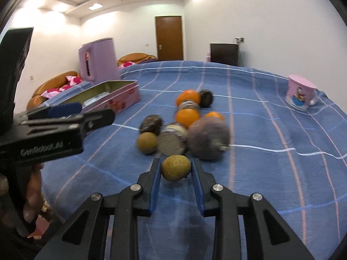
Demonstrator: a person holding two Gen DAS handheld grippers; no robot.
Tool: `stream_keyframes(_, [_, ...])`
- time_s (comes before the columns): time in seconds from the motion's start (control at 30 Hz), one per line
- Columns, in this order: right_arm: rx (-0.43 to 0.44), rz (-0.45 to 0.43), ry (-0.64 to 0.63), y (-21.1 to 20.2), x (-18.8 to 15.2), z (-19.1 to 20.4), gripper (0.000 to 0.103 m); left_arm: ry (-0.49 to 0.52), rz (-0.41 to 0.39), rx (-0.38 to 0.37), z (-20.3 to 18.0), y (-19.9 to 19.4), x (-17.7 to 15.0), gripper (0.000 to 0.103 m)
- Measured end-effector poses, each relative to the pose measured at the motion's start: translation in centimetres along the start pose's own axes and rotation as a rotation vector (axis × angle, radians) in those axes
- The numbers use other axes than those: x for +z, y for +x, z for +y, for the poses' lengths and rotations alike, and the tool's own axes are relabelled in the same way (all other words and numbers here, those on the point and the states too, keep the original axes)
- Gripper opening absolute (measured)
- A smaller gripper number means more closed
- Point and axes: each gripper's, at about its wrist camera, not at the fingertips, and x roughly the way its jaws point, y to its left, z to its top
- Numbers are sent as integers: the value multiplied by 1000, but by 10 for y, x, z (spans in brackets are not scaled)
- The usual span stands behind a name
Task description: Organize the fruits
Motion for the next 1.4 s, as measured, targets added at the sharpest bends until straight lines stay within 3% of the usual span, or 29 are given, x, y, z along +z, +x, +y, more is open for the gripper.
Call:
stream_keyframes(0.17, [-24, -26, 24, -5, -2, -10, 30, 35, 39, -39, -18, 9, -1, 79])
stream_keyframes(0.27, [-30, -35, 31, -8, -2, -13, 30, 35, 76, -65, -22, 18, -2, 71])
stream_keyframes(0.63, [-27, -43, 47, -9, -5, -19, 30, 41, 154, -106, -34, 39, -1, 60])
stream_keyframes(1.0, [-20, -41, 46, -9, -7, -20, 30, 54, 183, -153, -39, 48, -2, 30])
stream_keyframes(1.4, [-12, -54, 36, -10, -7, -16, 30, 56, 129, -145, -32, 36, -7, 30])
